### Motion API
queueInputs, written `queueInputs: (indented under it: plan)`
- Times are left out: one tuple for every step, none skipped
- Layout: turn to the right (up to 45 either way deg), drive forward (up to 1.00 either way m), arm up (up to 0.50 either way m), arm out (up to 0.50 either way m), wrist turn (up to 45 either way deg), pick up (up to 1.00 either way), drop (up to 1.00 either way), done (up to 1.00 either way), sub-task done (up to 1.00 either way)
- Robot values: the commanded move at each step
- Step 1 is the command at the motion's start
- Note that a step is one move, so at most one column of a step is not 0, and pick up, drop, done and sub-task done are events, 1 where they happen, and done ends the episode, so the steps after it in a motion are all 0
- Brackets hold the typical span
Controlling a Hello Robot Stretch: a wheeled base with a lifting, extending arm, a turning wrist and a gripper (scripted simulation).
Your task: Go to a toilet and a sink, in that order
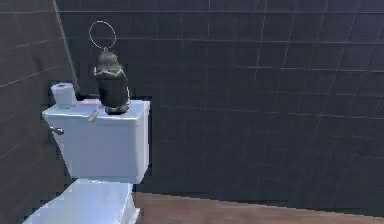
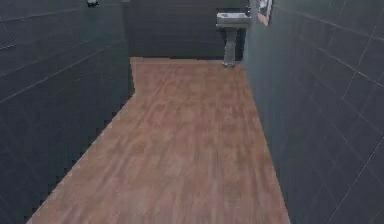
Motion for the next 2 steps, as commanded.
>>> queueInputs:
  plan:
    - [45.0,0.00,0.00,0.00,0.0,0.00,0.00,0.00,0.00]
    - [45.0,0.00,0.00,0.00,0.0,0.00,0.00,0.00,0.00]
